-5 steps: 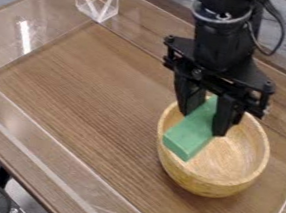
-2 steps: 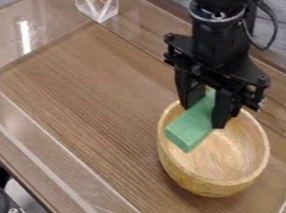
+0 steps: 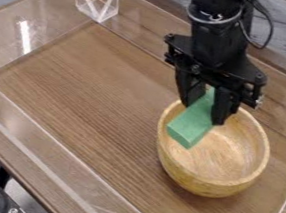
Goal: Put the green block in the brown bowl
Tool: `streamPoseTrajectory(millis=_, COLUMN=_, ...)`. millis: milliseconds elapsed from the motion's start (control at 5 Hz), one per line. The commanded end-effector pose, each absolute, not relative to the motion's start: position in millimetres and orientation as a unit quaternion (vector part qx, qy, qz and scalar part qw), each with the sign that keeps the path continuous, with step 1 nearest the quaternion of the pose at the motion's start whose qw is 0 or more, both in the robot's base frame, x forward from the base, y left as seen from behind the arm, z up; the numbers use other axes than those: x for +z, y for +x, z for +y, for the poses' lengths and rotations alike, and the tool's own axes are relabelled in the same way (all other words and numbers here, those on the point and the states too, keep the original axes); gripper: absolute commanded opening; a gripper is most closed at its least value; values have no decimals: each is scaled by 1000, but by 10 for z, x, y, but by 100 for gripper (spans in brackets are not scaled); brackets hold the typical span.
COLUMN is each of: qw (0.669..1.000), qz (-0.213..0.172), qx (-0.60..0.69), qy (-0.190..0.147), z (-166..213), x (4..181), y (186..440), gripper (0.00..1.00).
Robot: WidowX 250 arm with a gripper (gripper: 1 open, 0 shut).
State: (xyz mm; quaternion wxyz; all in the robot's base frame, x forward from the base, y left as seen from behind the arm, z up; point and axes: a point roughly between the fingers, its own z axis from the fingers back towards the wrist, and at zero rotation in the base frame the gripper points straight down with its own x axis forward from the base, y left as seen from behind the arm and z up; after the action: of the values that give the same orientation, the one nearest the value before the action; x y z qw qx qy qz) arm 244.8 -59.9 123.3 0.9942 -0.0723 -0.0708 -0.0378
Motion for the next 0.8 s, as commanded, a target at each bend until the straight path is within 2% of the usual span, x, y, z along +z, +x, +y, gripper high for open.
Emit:
streamPoseTrajectory(millis=0, qw=992, qz=-94, qx=-40, qy=-76, z=-576, x=1306, y=2543, gripper=0)
streamPoseTrajectory(millis=600, qw=990, qz=-104, qx=-44, qy=-78, z=-529, x=1242, y=2634, gripper=0)
